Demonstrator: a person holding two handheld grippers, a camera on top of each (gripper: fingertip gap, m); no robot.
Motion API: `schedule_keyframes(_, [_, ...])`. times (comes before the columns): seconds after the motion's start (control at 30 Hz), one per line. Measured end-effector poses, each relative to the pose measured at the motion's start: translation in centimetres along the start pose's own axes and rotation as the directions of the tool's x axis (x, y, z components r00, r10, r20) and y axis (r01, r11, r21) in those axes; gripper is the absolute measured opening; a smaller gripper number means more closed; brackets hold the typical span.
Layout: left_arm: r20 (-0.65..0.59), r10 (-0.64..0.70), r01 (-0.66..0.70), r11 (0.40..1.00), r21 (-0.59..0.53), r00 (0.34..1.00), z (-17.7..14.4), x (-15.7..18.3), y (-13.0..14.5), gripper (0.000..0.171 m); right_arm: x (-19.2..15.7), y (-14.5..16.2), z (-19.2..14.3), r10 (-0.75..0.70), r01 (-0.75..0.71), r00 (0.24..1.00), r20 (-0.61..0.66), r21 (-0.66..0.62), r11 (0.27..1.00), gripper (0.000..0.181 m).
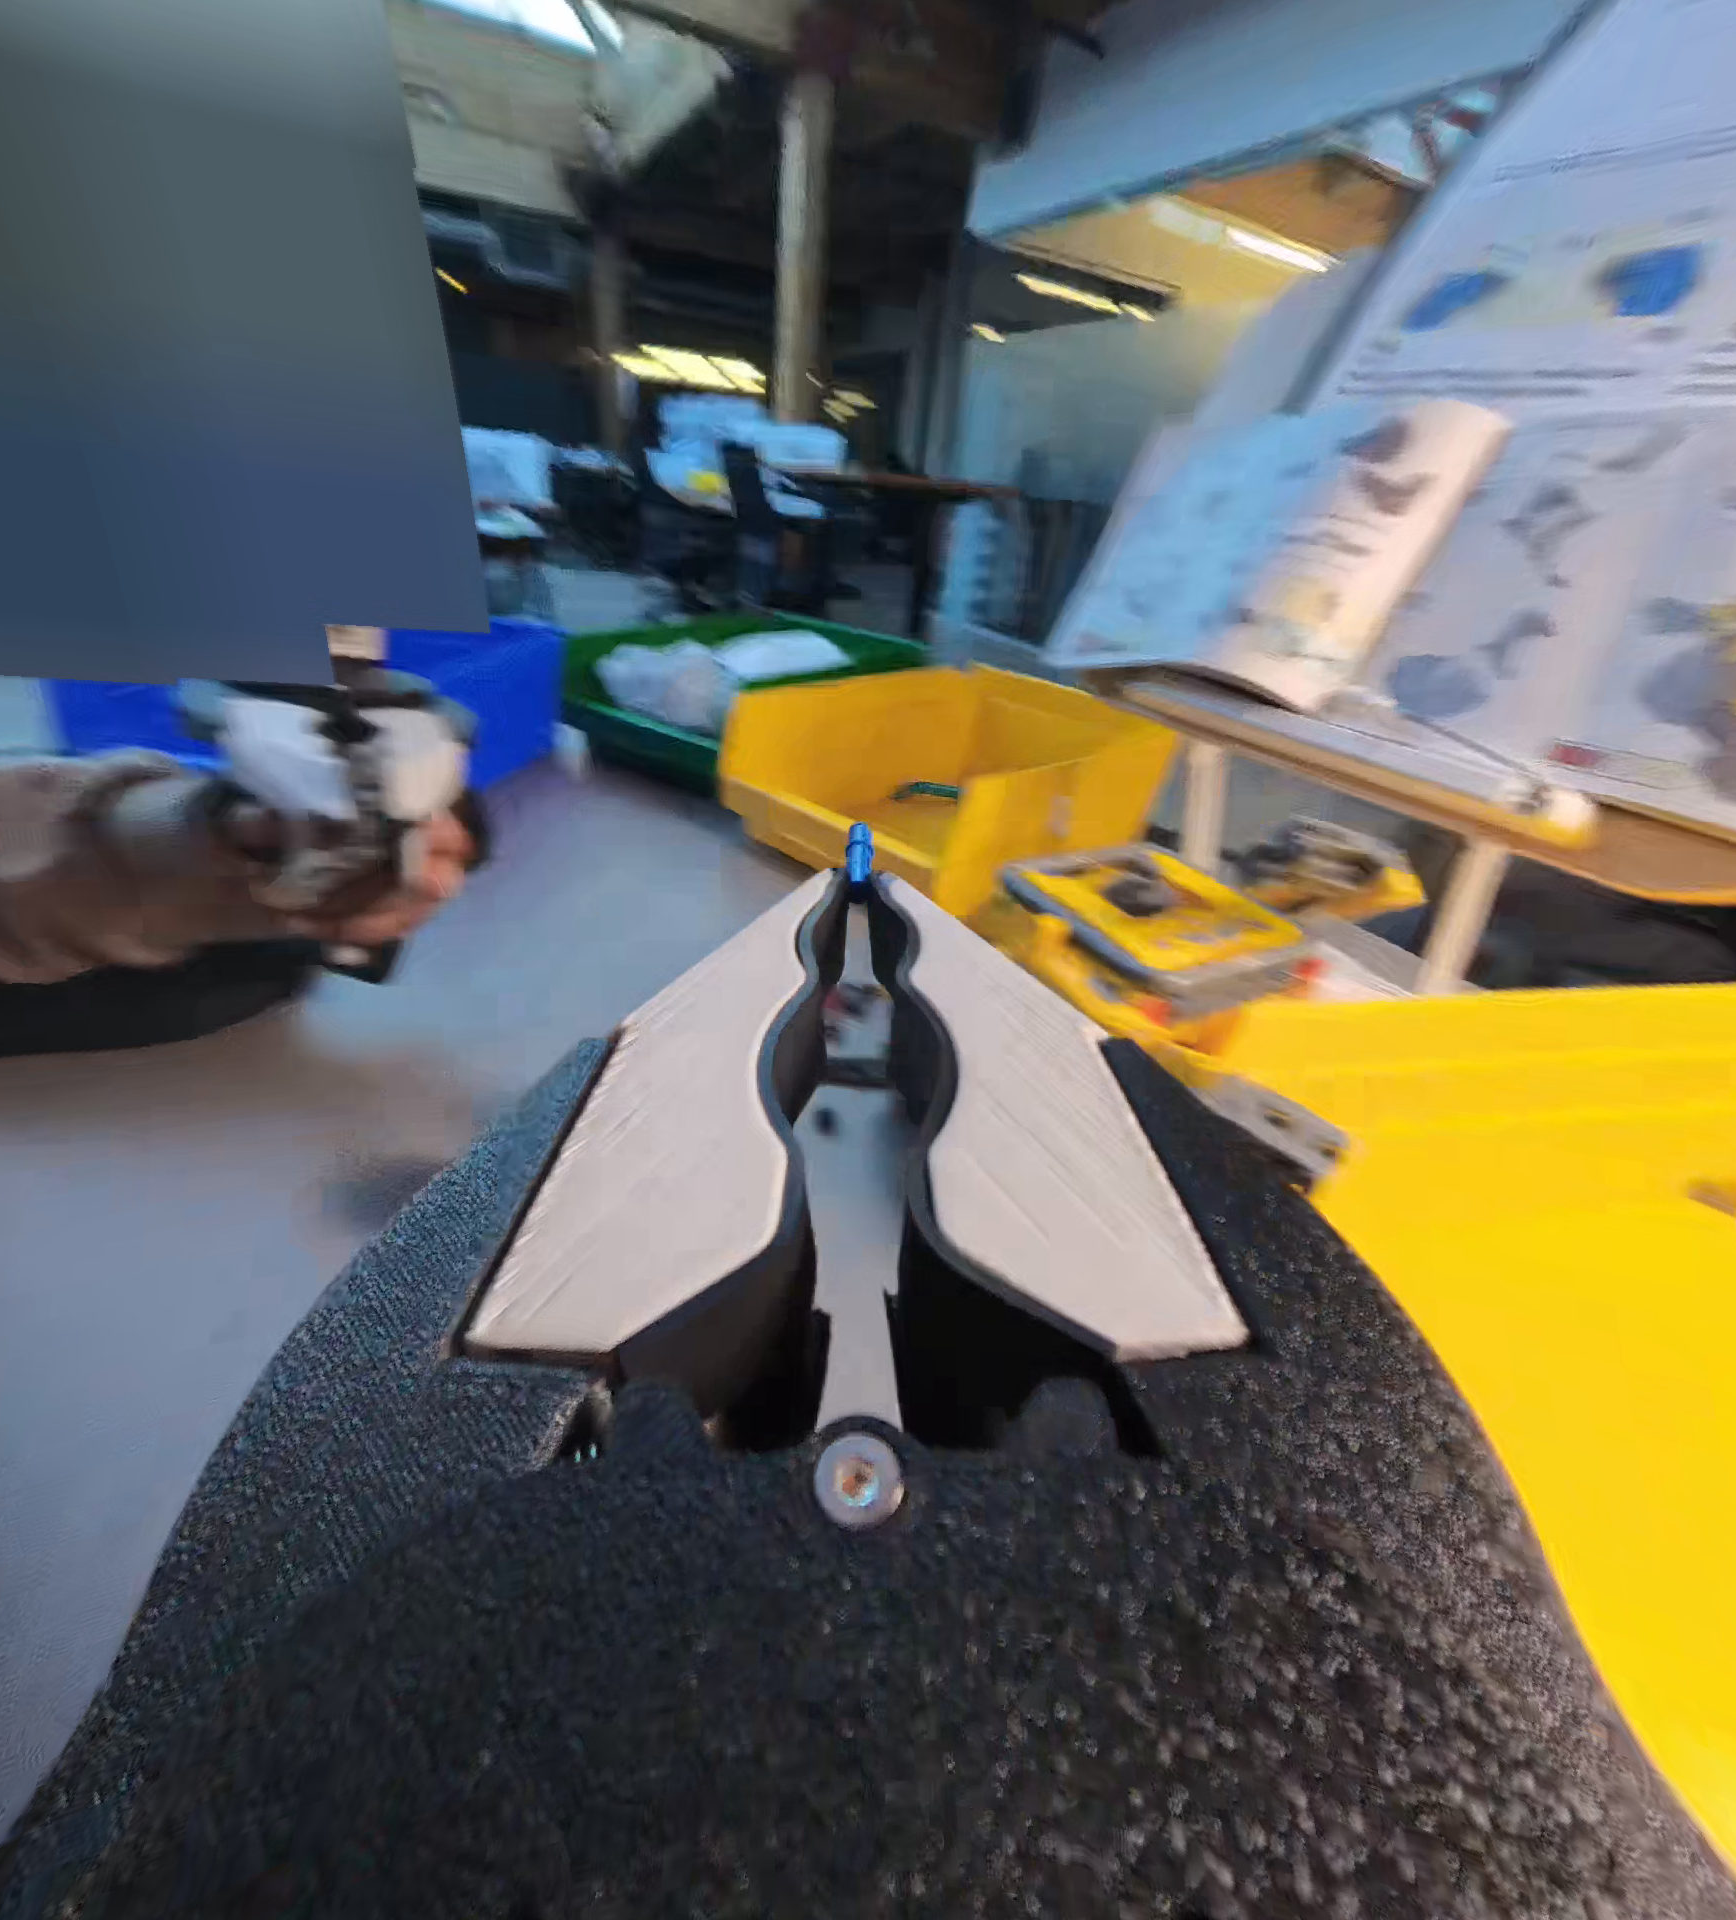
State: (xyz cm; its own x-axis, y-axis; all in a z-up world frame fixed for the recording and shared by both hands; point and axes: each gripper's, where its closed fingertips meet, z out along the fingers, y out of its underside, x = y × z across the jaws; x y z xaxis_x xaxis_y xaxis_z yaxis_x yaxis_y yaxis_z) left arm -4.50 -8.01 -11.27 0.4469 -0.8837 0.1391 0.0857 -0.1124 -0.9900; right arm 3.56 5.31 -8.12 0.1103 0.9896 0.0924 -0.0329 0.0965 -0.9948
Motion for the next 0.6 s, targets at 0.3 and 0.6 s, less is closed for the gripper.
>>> schedule_keyframes(0.3, [0.092,-0.04,0.05,0.993,-0.11,0.995,1.2,-1.5,3.3,0.006,21.9,10.1,-2.0,-0.486,0.174,0.866,-0.117,-0.841,0.512,0.004])
schedule_keyframes(0.6, [0.14,-0.087,0.099,0.991,-0.085,0.986,0.4,-2.7,3.3,0.006,30.7,10.4,-1.6,-0.553,0.068,0.796,-0.246,-0.872,0.485,0.02])
